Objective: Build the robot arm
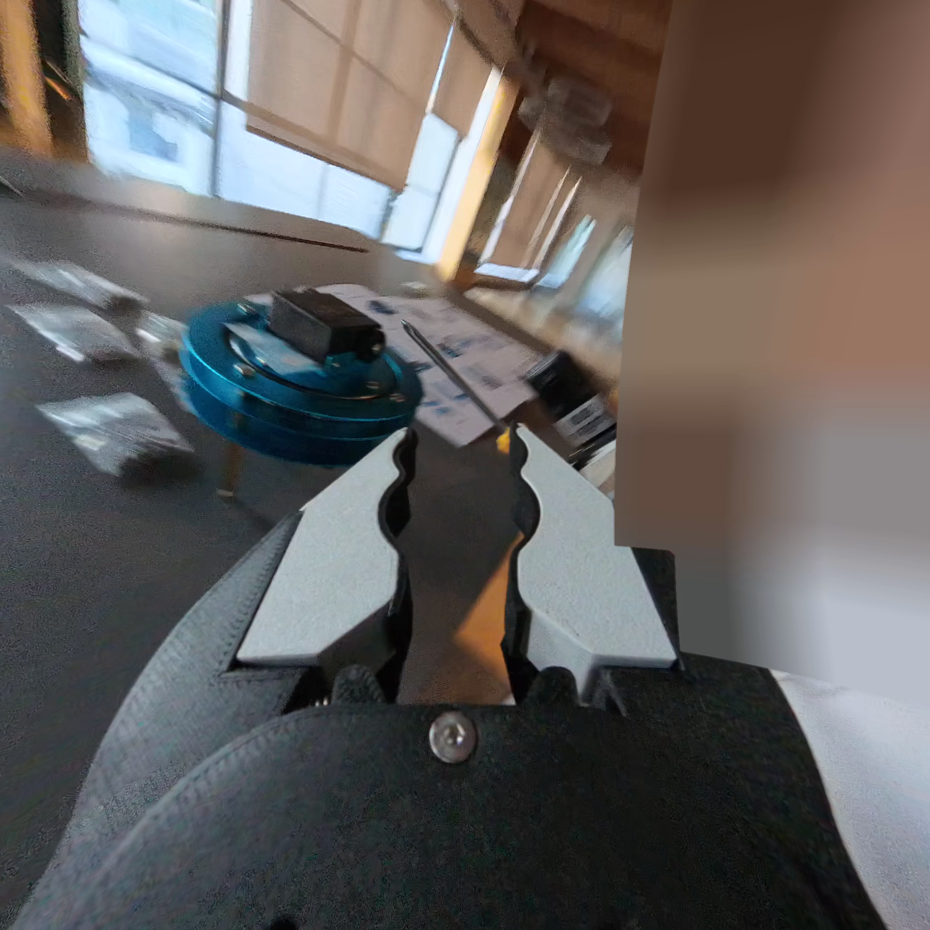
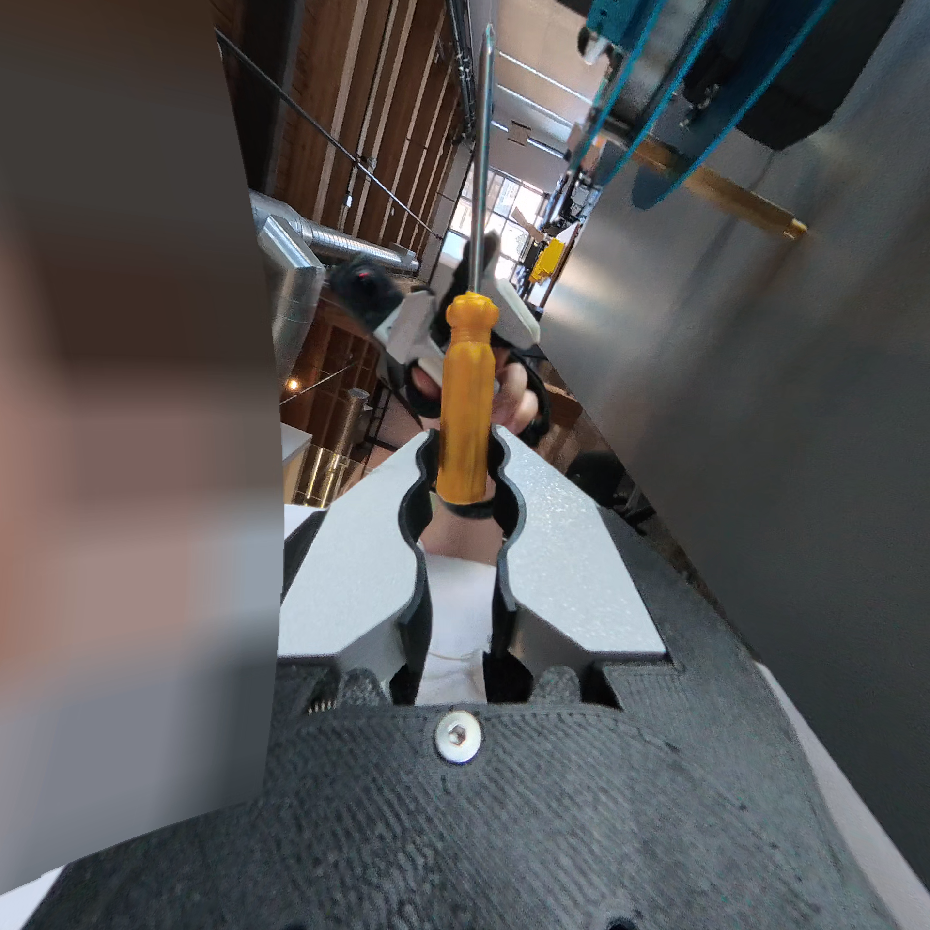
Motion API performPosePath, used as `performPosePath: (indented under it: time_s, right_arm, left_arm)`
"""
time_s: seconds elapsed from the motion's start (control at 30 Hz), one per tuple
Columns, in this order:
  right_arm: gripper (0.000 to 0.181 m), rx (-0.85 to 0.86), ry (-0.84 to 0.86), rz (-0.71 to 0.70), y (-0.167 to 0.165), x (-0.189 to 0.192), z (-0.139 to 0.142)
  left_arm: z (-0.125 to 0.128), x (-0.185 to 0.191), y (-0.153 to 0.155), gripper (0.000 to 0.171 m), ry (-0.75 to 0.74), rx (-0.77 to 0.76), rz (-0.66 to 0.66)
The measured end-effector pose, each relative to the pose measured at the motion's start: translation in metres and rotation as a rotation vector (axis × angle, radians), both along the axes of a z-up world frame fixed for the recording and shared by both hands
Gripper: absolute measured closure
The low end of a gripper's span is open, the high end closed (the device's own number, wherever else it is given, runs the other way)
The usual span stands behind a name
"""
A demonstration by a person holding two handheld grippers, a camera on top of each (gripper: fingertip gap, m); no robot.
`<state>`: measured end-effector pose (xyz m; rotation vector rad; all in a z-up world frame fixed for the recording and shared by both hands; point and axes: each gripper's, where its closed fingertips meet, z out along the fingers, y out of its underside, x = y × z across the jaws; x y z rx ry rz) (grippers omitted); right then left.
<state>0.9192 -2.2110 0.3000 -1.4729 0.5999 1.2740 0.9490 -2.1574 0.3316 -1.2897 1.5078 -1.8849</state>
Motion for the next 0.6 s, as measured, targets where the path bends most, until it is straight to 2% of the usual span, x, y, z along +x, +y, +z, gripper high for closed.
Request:
performPosePath:
  time_s: [0.07, 0.2, 0.27, 0.43, 0.53, 0.6]
  right_arm:
    - [0.164, 0.025, -0.002, -0.008, -0.001, 0.001, 0.004]
    - [0.164, 0.042, -0.007, -0.009, -0.001, 0.004, 0.008]
    - [0.164, 0.044, -0.008, 0.000, 0.001, 0.002, 0.007]
    - [0.164, 0.048, 0.037, 0.023, 0.004, -0.002, 0.004]
    - [0.164, 0.034, 0.051, 0.043, 0.006, -0.005, 0.000]
    - [0.164, 0.024, 0.044, 0.060, 0.006, -0.008, -0.002]
  left_arm:
    - [0.008, -0.005, -0.009, 0.136, 0.040, -0.279, -0.069]
    - [-0.005, -0.004, -0.039, 0.135, 0.159, -0.400, -0.122]
    - [-0.002, -0.004, -0.049, 0.148, 0.189, -0.474, -0.194]
    - [-0.013, -0.001, -0.057, 0.166, 0.270, -0.567, -0.233]
    - [-0.018, -0.002, -0.059, 0.156, 0.307, -0.604, -0.255]
    - [-0.026, -0.002, -0.055, 0.132, 0.332, -0.572, -0.228]
